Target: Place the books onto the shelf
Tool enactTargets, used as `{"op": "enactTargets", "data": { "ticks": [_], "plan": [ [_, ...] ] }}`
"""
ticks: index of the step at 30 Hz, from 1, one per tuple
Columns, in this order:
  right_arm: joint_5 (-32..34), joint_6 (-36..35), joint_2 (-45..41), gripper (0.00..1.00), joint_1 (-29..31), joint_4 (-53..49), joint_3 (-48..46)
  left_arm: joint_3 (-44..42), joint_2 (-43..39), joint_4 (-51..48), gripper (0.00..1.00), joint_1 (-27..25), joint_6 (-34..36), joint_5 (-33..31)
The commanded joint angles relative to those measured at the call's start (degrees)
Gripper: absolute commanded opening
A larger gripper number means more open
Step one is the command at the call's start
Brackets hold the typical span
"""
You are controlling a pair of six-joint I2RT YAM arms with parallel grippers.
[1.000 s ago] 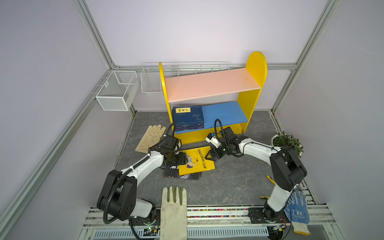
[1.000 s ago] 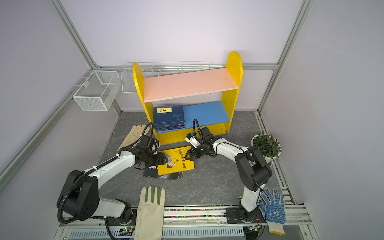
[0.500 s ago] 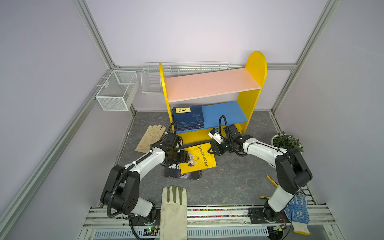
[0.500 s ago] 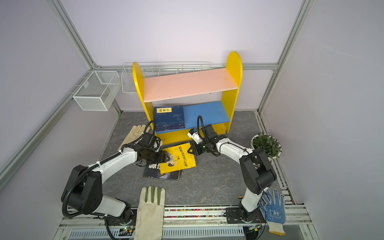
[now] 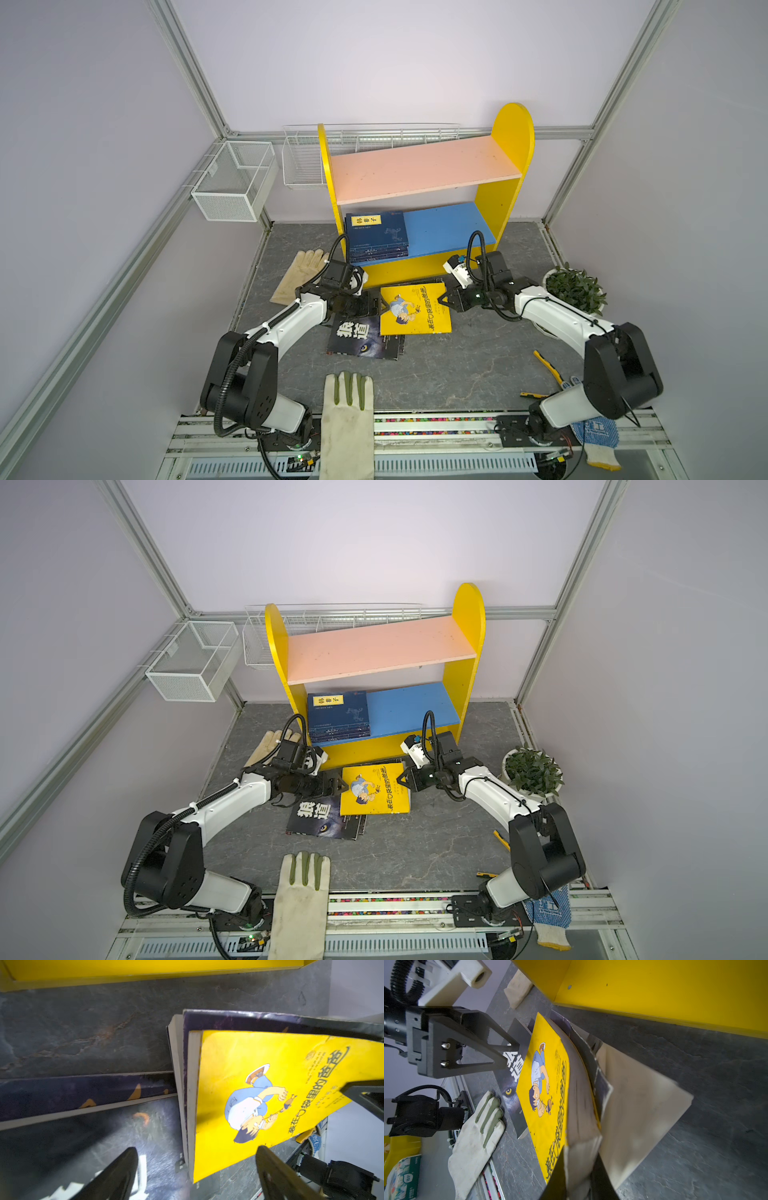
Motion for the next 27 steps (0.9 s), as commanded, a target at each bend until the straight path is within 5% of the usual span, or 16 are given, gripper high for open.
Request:
{"op": "enactTargets", "data": {
  "ticks": [1, 10, 17, 27],
  "plan": [
    [3.6, -0.2, -1.8, 0.13, -1.1, -0.6, -1.0, 2.1, 1.2, 1.2, 0.89, 0.0, 0.7, 2.4],
    [8.3, 4.4, 5.1, 0.2, -1.7, 4.2, -1.8, 4.4, 5.3, 0.3, 0.87, -3.7, 3.0, -3.3],
    [13.0, 7.4, 8.7, 0.59, -2.4, 3.7, -0.6, 6.9, 8.9, -0.1, 0.81, -4.2, 3.7, -5.3],
    [12.0, 8.1, 9.6, 0.61, -3.3, 1.2, -2.9, 9.7, 11.0, -3.2, 0.71, -8.1, 8.4, -3.0]
  ]
}}
